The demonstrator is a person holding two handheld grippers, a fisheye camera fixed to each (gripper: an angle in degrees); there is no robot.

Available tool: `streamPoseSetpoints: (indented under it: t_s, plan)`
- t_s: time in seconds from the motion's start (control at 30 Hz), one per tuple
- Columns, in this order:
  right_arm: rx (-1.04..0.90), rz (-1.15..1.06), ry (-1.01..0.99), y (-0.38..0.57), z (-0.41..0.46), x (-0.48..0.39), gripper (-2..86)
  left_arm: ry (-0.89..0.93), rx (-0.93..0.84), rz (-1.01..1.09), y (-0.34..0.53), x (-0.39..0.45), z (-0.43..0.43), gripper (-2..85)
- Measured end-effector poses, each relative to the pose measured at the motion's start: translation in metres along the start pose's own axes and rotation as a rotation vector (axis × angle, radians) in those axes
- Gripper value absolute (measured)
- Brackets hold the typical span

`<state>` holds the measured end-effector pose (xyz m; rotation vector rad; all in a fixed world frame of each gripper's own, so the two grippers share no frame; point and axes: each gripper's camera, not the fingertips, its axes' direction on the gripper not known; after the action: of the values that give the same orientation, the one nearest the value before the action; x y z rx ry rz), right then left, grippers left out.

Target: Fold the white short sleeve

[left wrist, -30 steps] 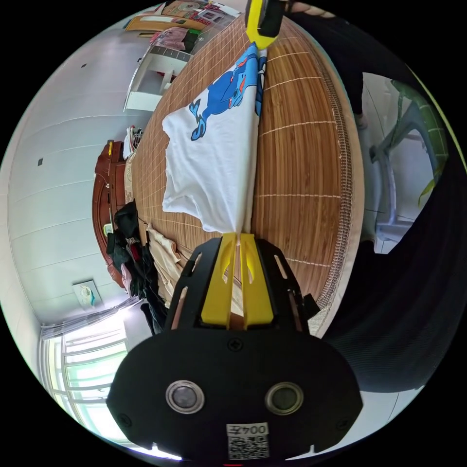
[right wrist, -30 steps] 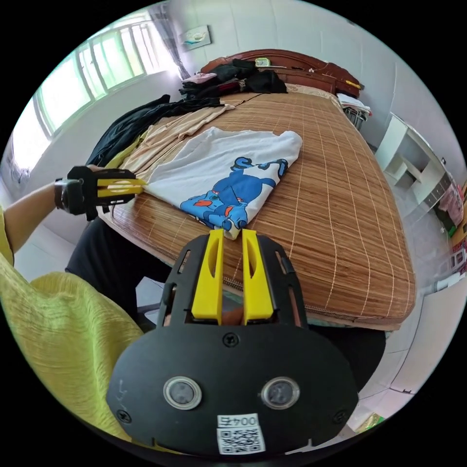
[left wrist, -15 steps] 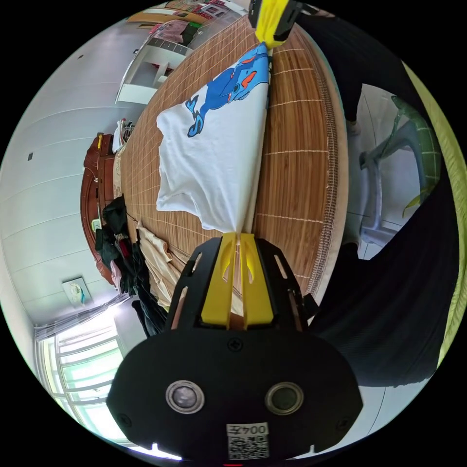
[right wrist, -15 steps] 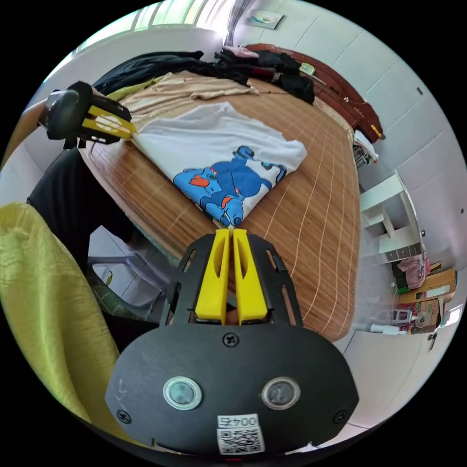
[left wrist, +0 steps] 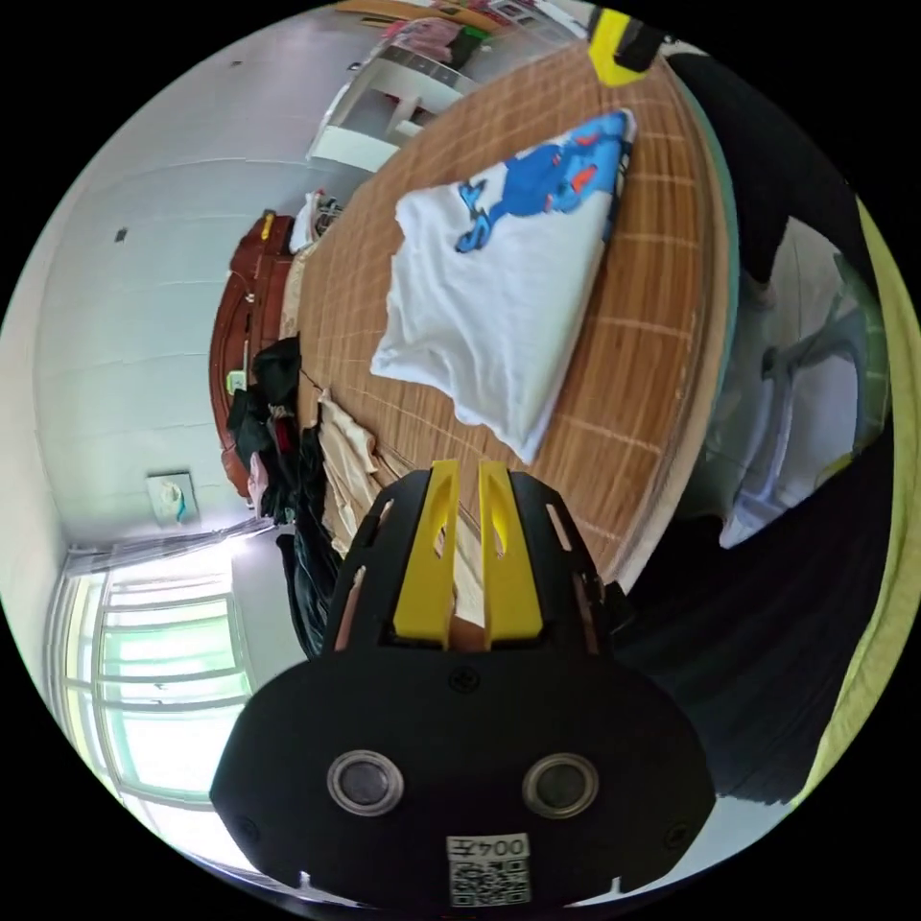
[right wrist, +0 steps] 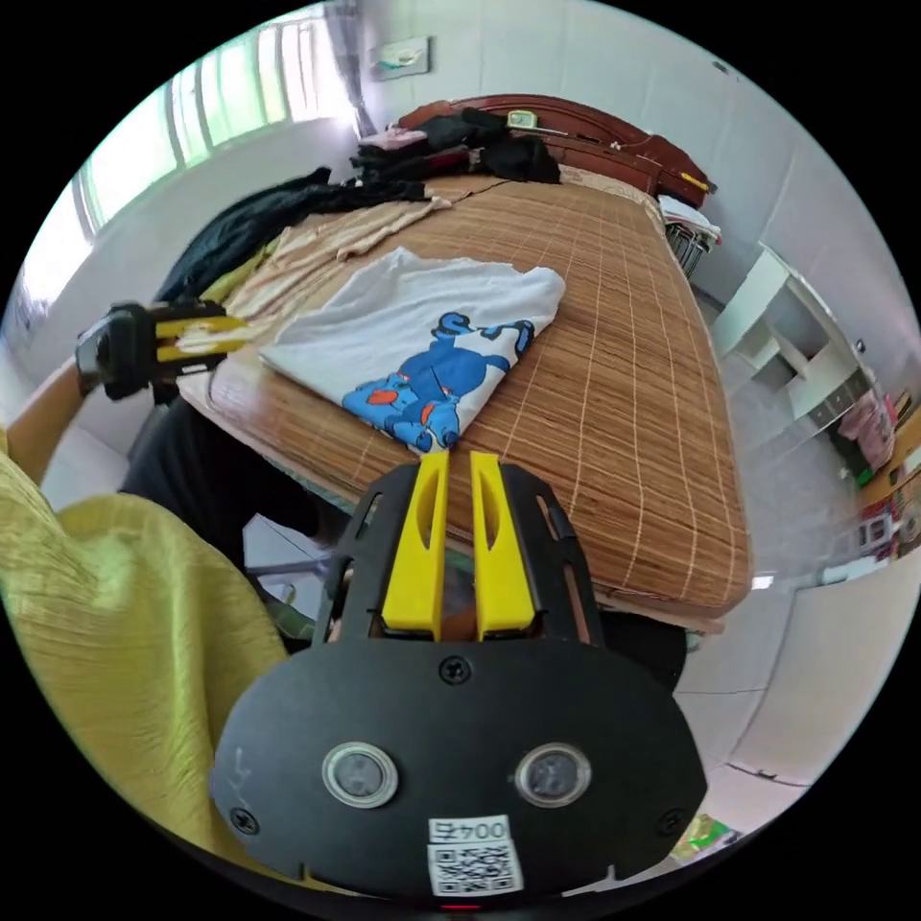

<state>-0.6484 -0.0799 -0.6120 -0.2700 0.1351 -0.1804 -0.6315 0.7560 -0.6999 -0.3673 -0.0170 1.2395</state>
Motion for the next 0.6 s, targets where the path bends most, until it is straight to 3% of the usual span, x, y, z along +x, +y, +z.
streamPoseSetpoints:
  t_s: [0.13,0.23,0.5,0.6]
  plan:
    - [-0.093,-0.003,-0.057,-0.033,0.06,-0.001,5.2,-0.035,-0.013,-0.057,-0.061,-0.001,0.034,0.9]
    - [-0.122,0.004,-0.083,-0.052,0.074,0.004,5.7,0.059,-0.155,-0.05,-0.072,0.011,0.085,0.6]
    - [-0.162,-0.018,-0.387,-0.183,0.094,0.013,7.3,-0.013,-0.084,-0.209,-0.05,0.032,0.093,0.1]
    - [-0.177,-0.039,-0.392,-0.257,0.139,-0.005,9.1,0.002,-0.066,-0.261,-0.044,0.03,0.095,0.1]
